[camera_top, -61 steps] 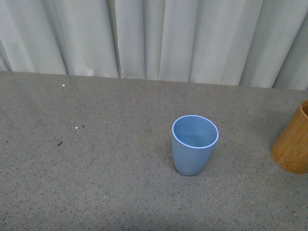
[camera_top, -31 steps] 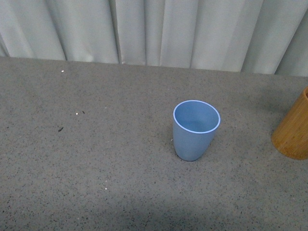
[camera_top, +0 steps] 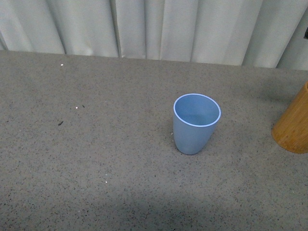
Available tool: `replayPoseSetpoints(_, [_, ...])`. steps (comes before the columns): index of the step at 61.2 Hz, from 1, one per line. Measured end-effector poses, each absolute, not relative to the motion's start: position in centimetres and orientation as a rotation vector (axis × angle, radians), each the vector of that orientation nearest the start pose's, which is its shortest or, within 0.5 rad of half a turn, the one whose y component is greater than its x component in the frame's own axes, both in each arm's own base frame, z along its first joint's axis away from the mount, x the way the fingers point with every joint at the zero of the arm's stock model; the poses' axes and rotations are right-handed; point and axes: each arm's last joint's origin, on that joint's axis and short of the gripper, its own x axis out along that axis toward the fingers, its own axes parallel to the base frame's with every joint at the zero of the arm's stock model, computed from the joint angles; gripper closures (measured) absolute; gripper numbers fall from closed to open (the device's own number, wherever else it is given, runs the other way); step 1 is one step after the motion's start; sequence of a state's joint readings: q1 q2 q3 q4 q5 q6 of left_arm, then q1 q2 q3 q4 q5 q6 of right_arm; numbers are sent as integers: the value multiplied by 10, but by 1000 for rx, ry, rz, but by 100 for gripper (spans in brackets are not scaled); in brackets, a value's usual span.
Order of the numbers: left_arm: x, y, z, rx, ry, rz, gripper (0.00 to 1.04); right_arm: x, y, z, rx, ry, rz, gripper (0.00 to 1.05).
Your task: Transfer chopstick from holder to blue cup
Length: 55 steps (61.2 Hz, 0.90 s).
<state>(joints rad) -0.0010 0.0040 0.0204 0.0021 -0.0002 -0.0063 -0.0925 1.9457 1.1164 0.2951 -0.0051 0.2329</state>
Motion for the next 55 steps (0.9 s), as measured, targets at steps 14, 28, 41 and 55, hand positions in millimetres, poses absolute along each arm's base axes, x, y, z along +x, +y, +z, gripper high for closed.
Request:
replayPoseSetpoints(14, [97, 0, 170, -6, -18, -1, 7, 411, -34, 161, 259, 478, -128, 9])
replayPoseSetpoints(28, [97, 0, 170, -6, -18, -1, 7, 413, -34, 156, 257, 475, -133, 9])
replayPoseSetpoints(41, [97, 0, 170, -6, -18, -1, 7, 413, -34, 154, 253, 465, -137, 9])
replayPoseSetpoints(55, [97, 0, 170, -6, -18, -1, 7, 411, -35, 142, 255, 488, -141, 9])
